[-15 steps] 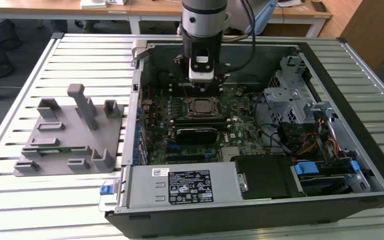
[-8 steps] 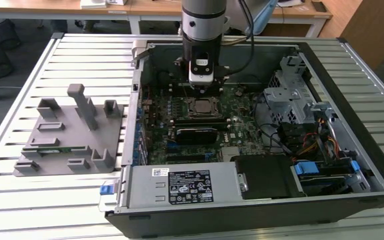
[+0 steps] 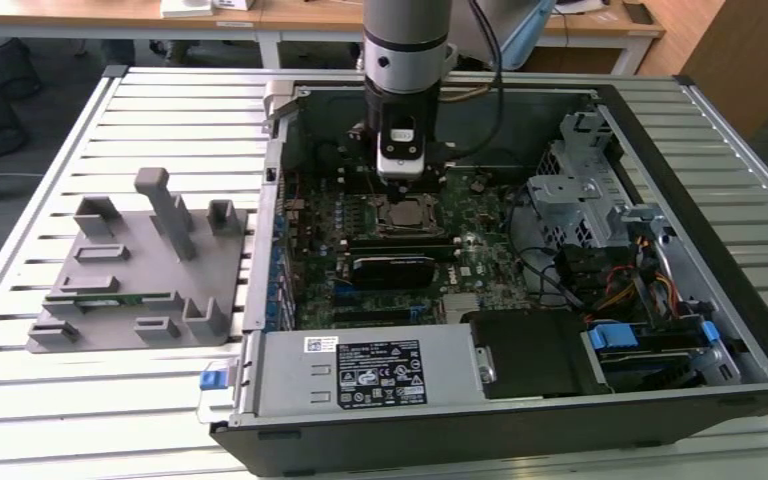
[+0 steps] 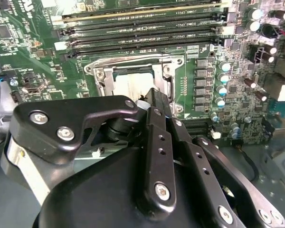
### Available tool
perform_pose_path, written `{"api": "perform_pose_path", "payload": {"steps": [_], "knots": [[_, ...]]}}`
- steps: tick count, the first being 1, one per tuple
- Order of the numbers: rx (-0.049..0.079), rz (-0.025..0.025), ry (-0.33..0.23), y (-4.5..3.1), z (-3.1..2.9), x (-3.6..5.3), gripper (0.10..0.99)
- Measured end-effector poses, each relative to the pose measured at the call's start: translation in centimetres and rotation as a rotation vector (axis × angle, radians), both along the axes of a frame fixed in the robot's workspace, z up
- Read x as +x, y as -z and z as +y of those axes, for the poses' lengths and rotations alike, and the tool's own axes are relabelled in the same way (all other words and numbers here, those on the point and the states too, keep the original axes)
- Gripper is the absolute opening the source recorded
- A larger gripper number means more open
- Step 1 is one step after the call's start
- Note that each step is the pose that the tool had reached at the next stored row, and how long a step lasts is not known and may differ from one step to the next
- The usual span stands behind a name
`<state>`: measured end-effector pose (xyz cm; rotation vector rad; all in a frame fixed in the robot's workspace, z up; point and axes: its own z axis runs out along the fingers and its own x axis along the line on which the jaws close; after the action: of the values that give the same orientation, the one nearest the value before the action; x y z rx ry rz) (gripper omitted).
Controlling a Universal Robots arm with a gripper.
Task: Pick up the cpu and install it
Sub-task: 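Close the cpu cover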
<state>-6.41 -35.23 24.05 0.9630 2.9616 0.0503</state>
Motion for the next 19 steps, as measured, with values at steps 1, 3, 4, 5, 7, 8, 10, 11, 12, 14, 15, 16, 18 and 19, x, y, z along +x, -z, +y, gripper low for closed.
{"api": "perform_pose_path", "payload": {"steps": [1, 3, 4, 5, 7, 8, 10, 11, 12, 14, 15, 16, 18, 19], "knots": [[0.0, 0.0, 0.0, 0.18, 0.02, 0.0, 0.106], [0.0, 0.0, 0.0, 0.53, 0.04, 0.01, 0.106], [0.0, 0.0, 0.0, 0.67, 0.04, 0.0, 0.106], [0.0, 0.0, 0.0, 0.8, 0.04, -0.03, 0.106], [0.0, -0.0001, 0.0, 1.07, 0.04, -0.12, 0.106], [0.0, -0.0001, 0.0, 1.19, 0.04, -0.19, 0.106], [0.0, -0.0001, 0.0, 1.39, 0.05, -0.31, 0.106], [0.0, 0.0, 0.0, 1.5, 0.1, -0.32, 0.106], [0.0, 0.0001, 0.0, 1.6, 0.19, -0.32, 0.106], [0.0, 0.0001, 0.0, 1.81, 0.42, -0.32, 0.106], [0.0, -0.0001, 0.0, 1.92, 0.58, -0.33, 0.106], [0.0, -0.0001, 0.0, 2.01, 0.68, -0.34, 0.106], [0.0, -0.0002, 0.0, 2.24, 0.76, -0.4, 0.106], [0.0, -0.0001, 0.0, 2.36, 0.78, -0.44, 0.106]]}}
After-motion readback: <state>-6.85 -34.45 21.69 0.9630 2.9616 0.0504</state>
